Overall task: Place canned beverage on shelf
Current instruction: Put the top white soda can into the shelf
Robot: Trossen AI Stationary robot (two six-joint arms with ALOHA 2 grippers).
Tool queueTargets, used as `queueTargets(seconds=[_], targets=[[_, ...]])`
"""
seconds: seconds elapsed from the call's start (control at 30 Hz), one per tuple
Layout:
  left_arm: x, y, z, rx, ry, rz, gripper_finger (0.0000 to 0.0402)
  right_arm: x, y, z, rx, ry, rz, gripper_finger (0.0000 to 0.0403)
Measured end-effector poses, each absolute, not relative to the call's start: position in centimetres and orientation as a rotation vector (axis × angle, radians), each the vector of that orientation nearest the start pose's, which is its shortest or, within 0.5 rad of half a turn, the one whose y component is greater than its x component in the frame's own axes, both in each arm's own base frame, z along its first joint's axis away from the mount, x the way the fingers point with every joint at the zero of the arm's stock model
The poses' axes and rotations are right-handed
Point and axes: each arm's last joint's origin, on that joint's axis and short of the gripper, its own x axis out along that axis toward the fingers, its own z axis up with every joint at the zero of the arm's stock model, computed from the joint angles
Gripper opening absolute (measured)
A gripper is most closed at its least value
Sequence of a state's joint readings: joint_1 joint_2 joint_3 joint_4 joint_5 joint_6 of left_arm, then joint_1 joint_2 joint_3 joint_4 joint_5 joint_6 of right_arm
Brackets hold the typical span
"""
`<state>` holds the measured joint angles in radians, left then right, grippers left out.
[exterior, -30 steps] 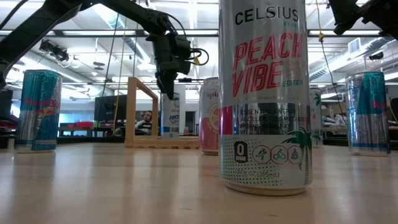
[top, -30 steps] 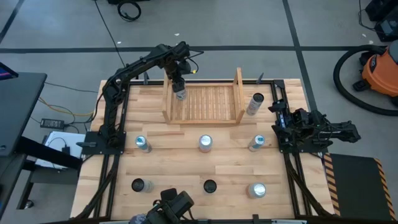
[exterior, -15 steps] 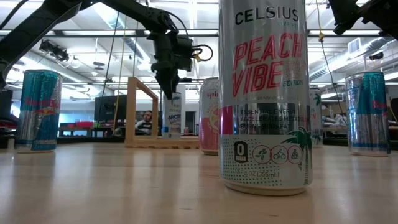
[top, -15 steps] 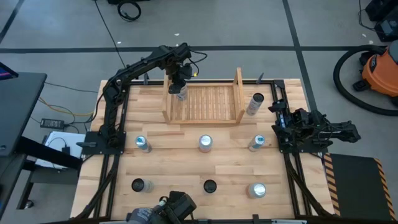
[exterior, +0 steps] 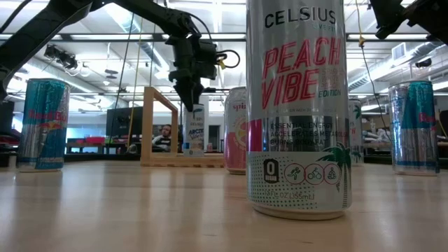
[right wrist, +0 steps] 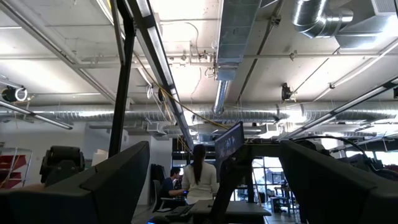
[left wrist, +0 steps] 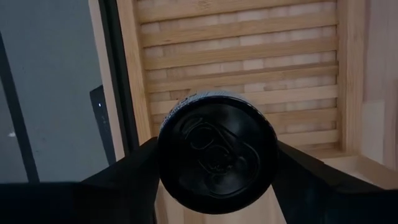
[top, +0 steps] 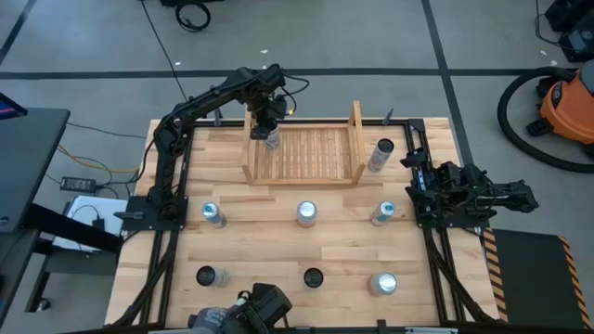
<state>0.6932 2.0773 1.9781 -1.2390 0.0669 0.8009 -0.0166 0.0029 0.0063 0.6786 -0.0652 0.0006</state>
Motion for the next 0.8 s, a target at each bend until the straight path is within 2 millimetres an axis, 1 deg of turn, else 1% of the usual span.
queueTargets(seconds=[0.5, 0.8], targets=[[32.49, 26.72, 27.58, 0.171, 1.348, 0.001, 0.0263, 7.58, 0.06, 22.6, -0.028, -0.682, 0.047, 0.0367], [32.53, 26.8, 27.47, 0.175, 1.349, 0.005, 0.0305, 7.58, 0.06, 22.6, -0.027, -0.682, 0.047, 0.0367]])
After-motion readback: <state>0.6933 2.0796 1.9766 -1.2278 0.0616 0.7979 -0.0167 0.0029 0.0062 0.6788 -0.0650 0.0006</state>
